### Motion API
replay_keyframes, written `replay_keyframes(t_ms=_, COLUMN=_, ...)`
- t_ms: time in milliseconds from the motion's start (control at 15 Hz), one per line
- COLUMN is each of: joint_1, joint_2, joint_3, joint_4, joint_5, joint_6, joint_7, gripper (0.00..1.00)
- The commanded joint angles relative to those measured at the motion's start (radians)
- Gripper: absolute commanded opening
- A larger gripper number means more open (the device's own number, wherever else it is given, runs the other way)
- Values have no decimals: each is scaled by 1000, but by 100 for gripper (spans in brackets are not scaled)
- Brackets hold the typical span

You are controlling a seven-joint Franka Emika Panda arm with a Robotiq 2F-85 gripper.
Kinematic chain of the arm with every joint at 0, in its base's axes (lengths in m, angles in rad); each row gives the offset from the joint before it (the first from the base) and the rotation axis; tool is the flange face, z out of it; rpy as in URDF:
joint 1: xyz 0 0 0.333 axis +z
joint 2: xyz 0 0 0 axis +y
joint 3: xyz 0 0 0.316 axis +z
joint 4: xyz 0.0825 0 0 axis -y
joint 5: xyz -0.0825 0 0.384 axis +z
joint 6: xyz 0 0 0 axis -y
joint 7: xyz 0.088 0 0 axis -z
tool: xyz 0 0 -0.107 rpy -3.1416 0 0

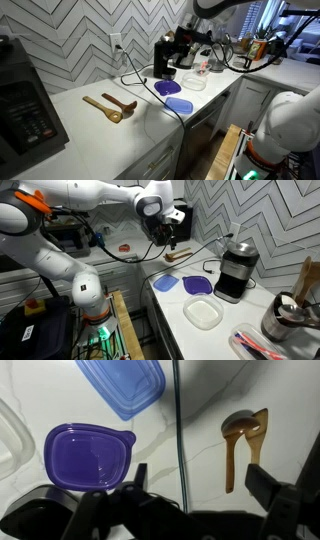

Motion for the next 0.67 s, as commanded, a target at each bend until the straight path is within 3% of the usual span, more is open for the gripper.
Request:
replay_keyframes(t_ms=0, joint_1=-3, joint_2=1, joint_3=2, joint_4=2, joint_5=1, joint_6=-2, joint_7=-1, gripper=100)
replay_keyframes(t_ms=267, joint_1=-20, joint_2=14, joint_3=-2, joint_4=7, joint_5=-19, joint_6=-1, joint_7=3, gripper=100)
replay_keyframes(t_ms=600, joint_1=-142, joint_2=88, joint_3=-5, joint_4=10, joint_5=-312, joint_6=98, joint_7=-24, gripper=100)
